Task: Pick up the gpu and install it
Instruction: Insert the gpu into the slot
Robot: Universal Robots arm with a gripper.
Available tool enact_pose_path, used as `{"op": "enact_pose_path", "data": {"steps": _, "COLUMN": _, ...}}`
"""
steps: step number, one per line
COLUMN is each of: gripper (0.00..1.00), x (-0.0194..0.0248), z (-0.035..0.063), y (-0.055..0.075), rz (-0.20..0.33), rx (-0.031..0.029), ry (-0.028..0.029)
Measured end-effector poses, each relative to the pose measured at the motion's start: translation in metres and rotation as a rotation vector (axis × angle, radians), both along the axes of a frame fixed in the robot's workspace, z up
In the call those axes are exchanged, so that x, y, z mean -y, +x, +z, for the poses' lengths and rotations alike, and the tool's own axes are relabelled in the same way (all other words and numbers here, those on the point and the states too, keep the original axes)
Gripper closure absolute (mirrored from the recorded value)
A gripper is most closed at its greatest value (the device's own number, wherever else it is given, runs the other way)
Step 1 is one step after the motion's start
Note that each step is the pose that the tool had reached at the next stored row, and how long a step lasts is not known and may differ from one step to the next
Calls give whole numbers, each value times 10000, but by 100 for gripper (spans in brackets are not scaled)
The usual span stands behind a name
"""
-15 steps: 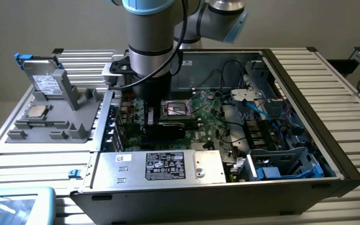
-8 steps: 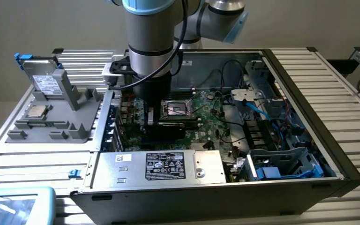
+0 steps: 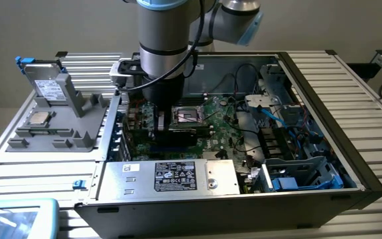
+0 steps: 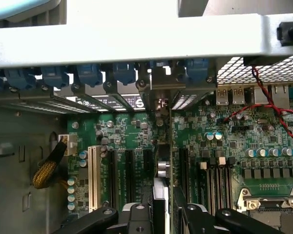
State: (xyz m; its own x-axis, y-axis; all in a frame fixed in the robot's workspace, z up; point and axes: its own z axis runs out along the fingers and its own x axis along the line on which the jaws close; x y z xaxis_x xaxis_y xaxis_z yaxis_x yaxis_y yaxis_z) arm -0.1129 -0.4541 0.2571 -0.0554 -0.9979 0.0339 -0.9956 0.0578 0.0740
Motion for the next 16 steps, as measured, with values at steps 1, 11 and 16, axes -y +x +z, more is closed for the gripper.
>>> {"op": "enact_pose_path", "data": {"steps": 1, "gripper": 73, "x": 8, "z": 2, "y": 14, "rz": -2, "rx": -32, "ry": -6}}
{"op": "enact_pose_path", "data": {"steps": 11, "gripper": 73, "x": 21, "z": 1, "y": 63, "rz": 2, "rx": -67, "ry": -4}}
{"op": "enact_pose_path", "data": {"steps": 16, "gripper": 73, "x": 21, "z": 2, "y": 63, "rz": 2, "rx": -67, "ry": -4}}
